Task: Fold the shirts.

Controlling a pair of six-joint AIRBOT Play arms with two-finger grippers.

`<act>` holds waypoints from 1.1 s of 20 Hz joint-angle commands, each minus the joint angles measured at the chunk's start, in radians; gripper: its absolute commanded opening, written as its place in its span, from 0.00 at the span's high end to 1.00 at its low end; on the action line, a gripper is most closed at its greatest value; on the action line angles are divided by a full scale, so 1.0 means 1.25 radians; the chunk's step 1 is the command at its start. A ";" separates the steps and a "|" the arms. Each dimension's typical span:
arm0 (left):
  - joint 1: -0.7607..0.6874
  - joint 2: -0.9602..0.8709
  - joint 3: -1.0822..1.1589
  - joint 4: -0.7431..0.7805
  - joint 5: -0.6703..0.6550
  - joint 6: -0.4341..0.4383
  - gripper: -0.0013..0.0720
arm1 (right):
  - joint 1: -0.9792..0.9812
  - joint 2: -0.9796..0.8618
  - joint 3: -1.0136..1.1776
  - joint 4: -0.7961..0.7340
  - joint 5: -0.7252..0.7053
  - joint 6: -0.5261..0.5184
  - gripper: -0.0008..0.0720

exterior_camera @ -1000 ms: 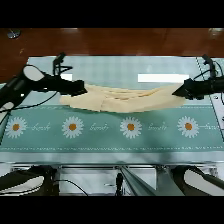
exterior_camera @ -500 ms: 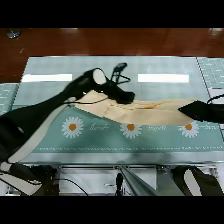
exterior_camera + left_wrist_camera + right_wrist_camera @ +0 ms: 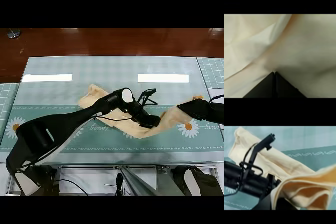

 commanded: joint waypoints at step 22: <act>0.771 1.019 -0.568 0.286 -0.067 0.020 0.95 | 0.669 -0.979 0.735 0.121 -0.286 0.051 0.96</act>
